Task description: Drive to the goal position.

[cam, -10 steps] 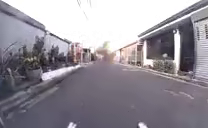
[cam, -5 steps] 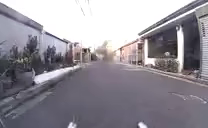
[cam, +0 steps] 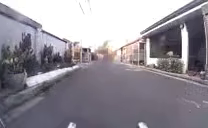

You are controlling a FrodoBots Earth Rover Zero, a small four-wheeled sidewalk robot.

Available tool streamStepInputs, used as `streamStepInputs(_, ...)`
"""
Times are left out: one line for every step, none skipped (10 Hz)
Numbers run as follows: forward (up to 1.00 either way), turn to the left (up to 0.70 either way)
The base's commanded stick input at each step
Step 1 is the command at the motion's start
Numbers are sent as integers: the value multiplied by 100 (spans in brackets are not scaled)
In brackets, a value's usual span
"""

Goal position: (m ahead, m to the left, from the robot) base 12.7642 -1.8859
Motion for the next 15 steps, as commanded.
streamStepInputs(70,0)
streamStepInputs(70,0)
streamStepInputs(70,0)
streamStepInputs(70,0)
streamStepInputs(70,0)
streamStepInputs(70,0)
streamStepInputs(70,0)
streamStepInputs(70,0)
streamStepInputs(70,0)
streamStepInputs(70,0)
streamStepInputs(70,0)
streamStepInputs(70,0)
streamStepInputs(70,0)
streamStepInputs(70,0)
streamStepInputs(70,0)
